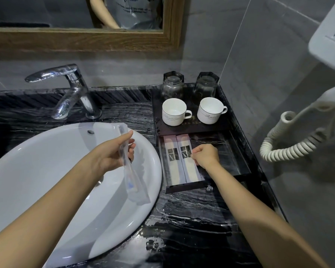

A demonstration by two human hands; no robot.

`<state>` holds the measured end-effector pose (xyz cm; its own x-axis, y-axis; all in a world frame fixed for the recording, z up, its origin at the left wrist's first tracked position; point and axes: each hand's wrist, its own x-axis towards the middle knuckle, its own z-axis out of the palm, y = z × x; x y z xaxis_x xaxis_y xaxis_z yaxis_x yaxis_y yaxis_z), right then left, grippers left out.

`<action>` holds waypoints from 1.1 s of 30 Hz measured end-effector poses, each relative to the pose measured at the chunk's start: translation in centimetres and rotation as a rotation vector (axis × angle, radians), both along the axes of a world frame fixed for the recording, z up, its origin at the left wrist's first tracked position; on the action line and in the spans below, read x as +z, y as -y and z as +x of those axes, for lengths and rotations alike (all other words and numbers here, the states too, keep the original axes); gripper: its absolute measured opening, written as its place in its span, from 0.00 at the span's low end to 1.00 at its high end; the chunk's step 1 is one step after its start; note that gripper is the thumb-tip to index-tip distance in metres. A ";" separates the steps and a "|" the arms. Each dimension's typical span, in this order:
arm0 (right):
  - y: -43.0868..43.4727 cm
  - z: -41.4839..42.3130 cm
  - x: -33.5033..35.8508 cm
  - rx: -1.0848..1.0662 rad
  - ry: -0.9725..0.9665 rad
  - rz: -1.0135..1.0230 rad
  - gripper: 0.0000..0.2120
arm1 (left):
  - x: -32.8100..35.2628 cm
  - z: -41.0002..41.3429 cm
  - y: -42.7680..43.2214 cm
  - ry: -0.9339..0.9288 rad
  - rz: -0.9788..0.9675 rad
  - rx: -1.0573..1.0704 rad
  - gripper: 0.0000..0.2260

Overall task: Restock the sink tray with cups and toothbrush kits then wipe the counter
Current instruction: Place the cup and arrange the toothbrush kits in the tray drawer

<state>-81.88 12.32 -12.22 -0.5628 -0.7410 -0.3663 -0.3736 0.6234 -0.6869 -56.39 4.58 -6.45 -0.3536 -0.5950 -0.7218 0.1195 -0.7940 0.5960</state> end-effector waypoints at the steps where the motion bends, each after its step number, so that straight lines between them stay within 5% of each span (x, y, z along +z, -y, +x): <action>1: 0.0 0.1 0.0 -0.012 -0.007 -0.001 0.07 | 0.0 0.0 -0.1 0.003 0.001 0.000 0.13; 9: -0.1 0.2 -0.3 -0.053 0.002 -0.009 0.03 | 0.1 -0.1 -0.5 0.018 0.008 -0.003 0.13; 17: -0.3 0.3 0.3 -0.025 -0.012 -0.001 0.10 | 0.7 -0.3 -0.9 0.018 -0.004 -0.024 0.12; 21: -1.2 1.0 2.7 0.111 -0.312 -0.057 0.09 | 1.6 -1.0 -1.1 -0.018 -0.005 -0.034 0.12; 24: -2.8 3.3 5.9 0.222 -0.025 -0.270 0.10 | 3.3 -2.6 -1.1 -0.069 -0.029 -0.047 0.12; 28: -5.3 7.1 8.0 0.518 0.359 -0.198 0.06 | 6.1 -5.4 -1.2 -0.100 -0.109 -0.074 0.12; 33: -6.5 7.4 8.0 0.282 0.451 -0.338 0.06 | 7.3 -7.9 -2.0 -0.152 -0.179 -0.069 0.10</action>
